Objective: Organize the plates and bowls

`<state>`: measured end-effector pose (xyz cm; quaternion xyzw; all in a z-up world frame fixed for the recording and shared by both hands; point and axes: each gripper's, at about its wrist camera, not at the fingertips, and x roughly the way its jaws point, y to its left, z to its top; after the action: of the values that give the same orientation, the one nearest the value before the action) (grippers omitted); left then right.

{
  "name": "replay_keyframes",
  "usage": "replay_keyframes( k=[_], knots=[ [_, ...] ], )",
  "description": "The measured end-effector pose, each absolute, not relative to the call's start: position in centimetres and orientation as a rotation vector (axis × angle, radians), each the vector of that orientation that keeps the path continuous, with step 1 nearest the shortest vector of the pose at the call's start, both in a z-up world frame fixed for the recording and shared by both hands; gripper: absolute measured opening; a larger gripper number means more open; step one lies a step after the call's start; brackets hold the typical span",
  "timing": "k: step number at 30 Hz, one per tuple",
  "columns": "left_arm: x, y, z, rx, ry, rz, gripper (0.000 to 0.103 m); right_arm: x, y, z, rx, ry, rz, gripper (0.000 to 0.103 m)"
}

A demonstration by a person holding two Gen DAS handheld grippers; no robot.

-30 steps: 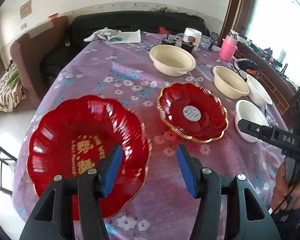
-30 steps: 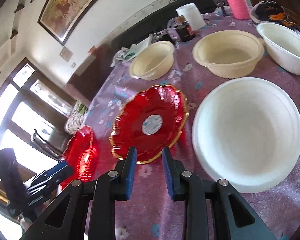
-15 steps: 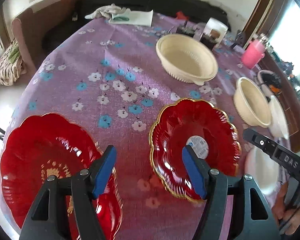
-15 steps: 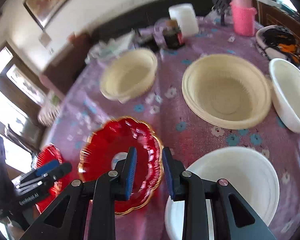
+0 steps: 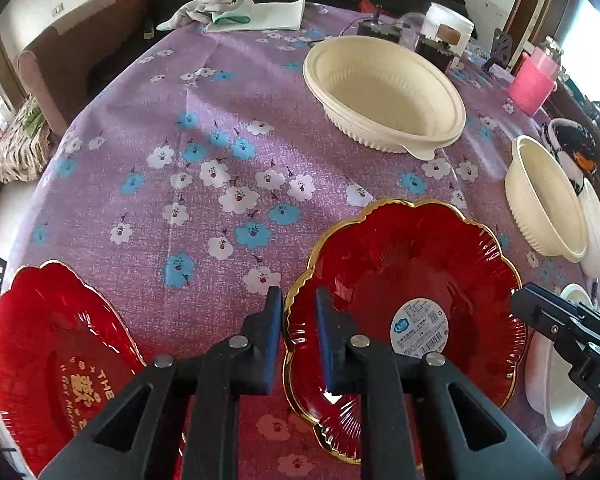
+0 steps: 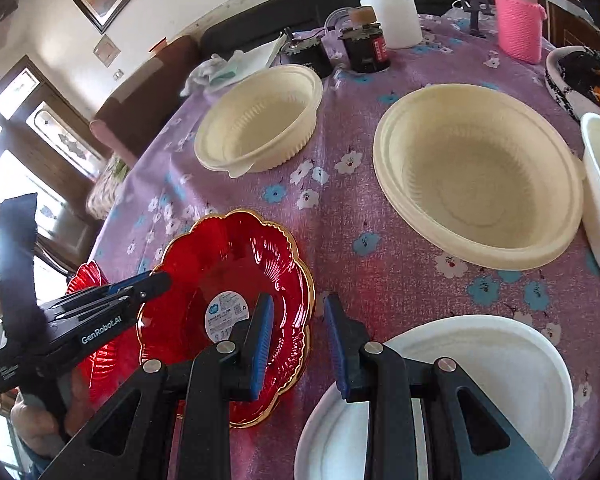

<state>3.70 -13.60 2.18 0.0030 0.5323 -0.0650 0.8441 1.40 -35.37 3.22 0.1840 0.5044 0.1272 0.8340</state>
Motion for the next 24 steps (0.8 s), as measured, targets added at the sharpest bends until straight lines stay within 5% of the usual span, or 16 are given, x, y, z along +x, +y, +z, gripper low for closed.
replay_keyframes(
  k=[12, 19, 24],
  knots=[
    [2.6, -14.9, 2.5, 0.093, 0.979, -0.198, 0.018, 1.2, -34.7, 3.2, 0.328, 1.003, 0.217, 0.028],
    [2.0, -16.8, 1.6, 0.151, 0.980, -0.237, 0.055, 1.3, -34.7, 3.2, 0.335, 0.993, 0.200, 0.030],
    [1.4, -17.2, 1.2, 0.172, 0.976, -0.246, 0.056, 1.2, -34.3, 3.3, 0.306, 1.005, 0.167, 0.030]
  ],
)
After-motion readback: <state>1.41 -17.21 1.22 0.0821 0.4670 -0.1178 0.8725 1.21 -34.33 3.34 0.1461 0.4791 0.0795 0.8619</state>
